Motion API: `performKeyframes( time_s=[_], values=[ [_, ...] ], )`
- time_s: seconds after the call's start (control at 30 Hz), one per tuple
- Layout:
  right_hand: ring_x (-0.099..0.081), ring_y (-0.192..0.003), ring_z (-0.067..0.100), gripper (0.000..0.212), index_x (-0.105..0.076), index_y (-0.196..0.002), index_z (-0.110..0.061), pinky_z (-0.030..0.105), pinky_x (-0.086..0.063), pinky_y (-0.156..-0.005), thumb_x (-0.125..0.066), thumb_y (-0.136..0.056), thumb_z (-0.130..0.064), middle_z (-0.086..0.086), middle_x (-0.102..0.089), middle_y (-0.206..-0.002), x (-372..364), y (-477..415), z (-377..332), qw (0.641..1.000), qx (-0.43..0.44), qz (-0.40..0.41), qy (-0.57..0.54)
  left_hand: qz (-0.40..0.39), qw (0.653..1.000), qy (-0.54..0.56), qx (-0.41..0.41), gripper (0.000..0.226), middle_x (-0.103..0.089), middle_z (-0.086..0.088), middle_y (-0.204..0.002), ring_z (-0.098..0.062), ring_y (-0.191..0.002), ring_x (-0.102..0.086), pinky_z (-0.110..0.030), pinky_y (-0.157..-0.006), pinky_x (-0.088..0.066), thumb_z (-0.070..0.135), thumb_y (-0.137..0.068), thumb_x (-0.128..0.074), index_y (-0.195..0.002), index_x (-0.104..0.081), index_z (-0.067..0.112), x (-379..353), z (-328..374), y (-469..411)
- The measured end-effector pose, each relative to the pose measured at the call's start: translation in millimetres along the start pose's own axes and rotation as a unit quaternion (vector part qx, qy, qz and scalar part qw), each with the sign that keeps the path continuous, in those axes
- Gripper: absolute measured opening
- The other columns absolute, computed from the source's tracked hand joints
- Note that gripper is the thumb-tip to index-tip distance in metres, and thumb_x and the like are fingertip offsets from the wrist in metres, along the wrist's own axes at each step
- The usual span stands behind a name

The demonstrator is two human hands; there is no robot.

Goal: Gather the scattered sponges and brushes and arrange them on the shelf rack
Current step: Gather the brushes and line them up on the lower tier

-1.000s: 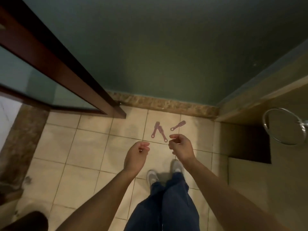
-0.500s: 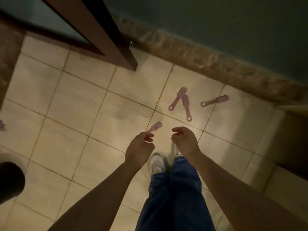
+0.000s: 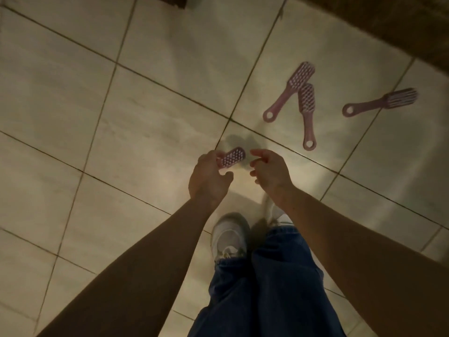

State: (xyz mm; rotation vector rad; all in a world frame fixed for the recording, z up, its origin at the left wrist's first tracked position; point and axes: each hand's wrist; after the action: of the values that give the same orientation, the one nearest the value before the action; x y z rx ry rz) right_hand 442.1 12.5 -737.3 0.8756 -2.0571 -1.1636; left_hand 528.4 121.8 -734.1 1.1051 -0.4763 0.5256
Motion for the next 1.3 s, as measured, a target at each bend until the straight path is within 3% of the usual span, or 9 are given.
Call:
performKeyframes(
  time_s=[0.23,0.53,0.7,0.83,0.93,1.0,1.1,1.2,1.3],
  values=[
    [-0.055,-0.097,0.020,0.032,-0.061,-0.122,-0.012,0.041,-0.046,-0.098,-0.047,-0.093,-0.006,0.011,-0.063,-0.118,-7,-28,7,0.999,0.032,-0.016,0.015,0.040,0.990,-0.134,-0.013,0.052,-0.046,-0.001,-0.120,-0.019,-0.105,-0.051,-0.040,-0.082,-0.053,0.028,-0.080,-0.072,-0.126,-0.047,0.026,-31,-1,-30],
    [-0.055,-0.091,0.017,0.032,-0.066,-0.119,-0.012,0.032,-0.044,-0.084,-0.047,-0.093,-0.009,0.003,-0.064,-0.102,-7,-37,10,0.998,0.054,-0.037,0.021,0.084,0.984,-0.156,-0.018,0.041,-0.047,-0.005,-0.119,-0.022,-0.102,-0.053,-0.040,-0.083,-0.052,0.025,-0.082,-0.068,-0.119,-0.051,0.018,-37,-2,-35],
    [-0.058,-0.088,0.012,0.027,-0.067,-0.110,-0.018,0.023,-0.044,-0.077,-0.056,-0.085,-0.012,-0.002,-0.065,-0.099,10,-35,8,0.982,0.135,0.131,0.014,0.109,0.972,-0.207,-0.037,0.045,-0.049,-0.007,-0.119,-0.025,-0.108,-0.049,-0.036,-0.090,-0.038,0.026,-0.081,-0.066,-0.120,-0.049,0.014,-40,3,-38],
    [-0.057,-0.082,0.011,0.027,-0.064,-0.104,-0.021,0.022,-0.041,-0.069,-0.059,-0.080,-0.011,-0.006,-0.059,-0.089,38,-42,-3,0.967,0.128,0.219,0.008,0.110,0.986,-0.106,-0.062,0.035,-0.064,0.000,-0.108,-0.022,-0.096,-0.060,-0.033,-0.087,-0.034,0.032,-0.086,-0.062,-0.116,-0.050,0.018,-44,26,-38],
    [-0.057,-0.091,0.013,0.029,-0.061,-0.106,-0.021,0.020,-0.043,-0.070,-0.061,-0.078,-0.014,0.000,-0.057,-0.104,57,-52,-14,0.954,0.135,0.265,0.042,0.094,0.994,-0.004,-0.055,0.033,-0.062,0.003,-0.107,-0.022,-0.090,-0.060,-0.032,-0.075,-0.045,0.037,-0.090,-0.057,-0.118,-0.049,0.023,-46,53,-45],
    [-0.056,-0.101,0.019,0.035,-0.059,-0.111,-0.019,0.031,-0.049,-0.082,-0.063,-0.077,-0.016,0.002,-0.054,-0.113,67,-61,-22,0.946,0.132,0.289,0.067,0.083,0.994,0.046,-0.062,0.030,-0.058,0.008,-0.100,-0.018,-0.086,-0.060,-0.028,-0.064,-0.042,0.037,-0.088,-0.057,-0.114,-0.048,0.026,-47,71,-55],
    [-0.054,-0.108,0.022,0.044,-0.053,-0.119,-0.019,0.042,-0.050,-0.089,-0.064,-0.076,-0.017,0.001,-0.055,-0.116,79,-75,-27,0.939,0.109,0.309,0.102,0.060,0.986,0.138,-0.066,0.029,-0.063,0.007,-0.092,-0.022,-0.077,-0.065,-0.039,-0.065,-0.054,0.039,-0.085,-0.058,-0.112,-0.051,0.029,-49,94,-68],
    [-0.058,-0.106,0.023,0.049,-0.046,-0.124,-0.021,0.041,-0.052,-0.083,-0.066,-0.079,-0.018,0.000,-0.059,-0.115,86,-84,-21,0.944,0.098,0.294,0.115,0.042,0.981,0.174,-0.071,0.034,-0.064,0.007,-0.086,-0.020,-0.063,-0.064,-0.036,-0.055,-0.054,0.037,-0.083,-0.059,-0.117,-0.053,0.031,-51,106,-77],
    [-0.061,-0.096,0.023,0.046,-0.047,-0.123,-0.020,0.032,-0.047,-0.069,-0.063,-0.081,-0.013,0.000,-0.064,-0.106,90,-87,-11,0.942,0.081,0.292,0.146,0.032,0.979,0.187,-0.075,0.033,-0.063,0.009,-0.086,-0.014,-0.069,-0.059,-0.033,-0.058,-0.050,0.033,-0.084,-0.059,-0.116,-0.055,0.027,-53,111,-80]
  ],
)
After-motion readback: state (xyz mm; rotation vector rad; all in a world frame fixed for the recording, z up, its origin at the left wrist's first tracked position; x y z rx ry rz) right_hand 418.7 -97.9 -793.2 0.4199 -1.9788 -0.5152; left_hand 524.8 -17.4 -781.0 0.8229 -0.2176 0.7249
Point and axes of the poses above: each hand's wrist, its own y-axis away from the middle knuckle, its own x-axis out of the back of the hand, z = x × y
